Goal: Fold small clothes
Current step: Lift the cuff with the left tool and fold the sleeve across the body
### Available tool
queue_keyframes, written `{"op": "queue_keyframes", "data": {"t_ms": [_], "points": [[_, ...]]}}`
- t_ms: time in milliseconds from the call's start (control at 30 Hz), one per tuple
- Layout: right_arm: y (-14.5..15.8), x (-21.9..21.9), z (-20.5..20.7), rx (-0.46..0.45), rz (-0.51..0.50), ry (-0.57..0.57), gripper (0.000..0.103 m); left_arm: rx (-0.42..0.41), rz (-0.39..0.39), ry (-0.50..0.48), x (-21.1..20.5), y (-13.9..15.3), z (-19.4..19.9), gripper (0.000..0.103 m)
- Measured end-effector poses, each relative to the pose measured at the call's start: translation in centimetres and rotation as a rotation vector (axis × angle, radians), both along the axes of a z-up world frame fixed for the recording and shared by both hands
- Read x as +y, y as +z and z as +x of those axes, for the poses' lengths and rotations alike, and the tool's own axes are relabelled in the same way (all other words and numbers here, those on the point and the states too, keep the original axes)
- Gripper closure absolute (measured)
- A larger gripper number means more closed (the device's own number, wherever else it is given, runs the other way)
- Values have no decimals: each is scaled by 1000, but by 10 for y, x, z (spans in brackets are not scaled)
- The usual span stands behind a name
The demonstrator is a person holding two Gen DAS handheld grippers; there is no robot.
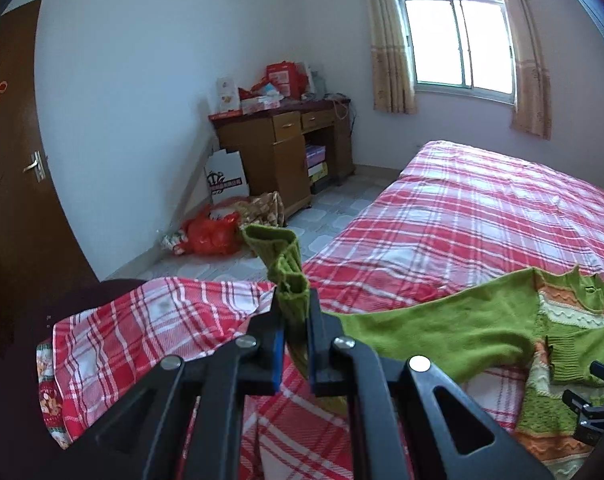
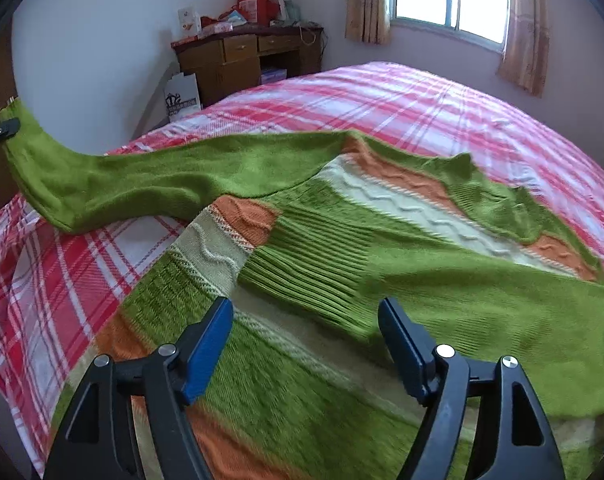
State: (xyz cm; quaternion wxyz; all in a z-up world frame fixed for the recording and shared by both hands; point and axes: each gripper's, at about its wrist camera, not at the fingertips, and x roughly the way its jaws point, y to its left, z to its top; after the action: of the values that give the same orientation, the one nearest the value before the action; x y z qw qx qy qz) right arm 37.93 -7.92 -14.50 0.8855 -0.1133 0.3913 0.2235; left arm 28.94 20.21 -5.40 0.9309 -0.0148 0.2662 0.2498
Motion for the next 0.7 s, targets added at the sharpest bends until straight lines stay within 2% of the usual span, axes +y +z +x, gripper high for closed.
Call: {"op": "queue_keyframes", "data": {"t_ms": [300,700], "points": [[48,-60,-17,-57,114,-59,27,-16,32,-36,-30,19,7,94],[57,-109,-49,-59,135,-94,27,-26,76,-103,-78,38,18,94]]}}
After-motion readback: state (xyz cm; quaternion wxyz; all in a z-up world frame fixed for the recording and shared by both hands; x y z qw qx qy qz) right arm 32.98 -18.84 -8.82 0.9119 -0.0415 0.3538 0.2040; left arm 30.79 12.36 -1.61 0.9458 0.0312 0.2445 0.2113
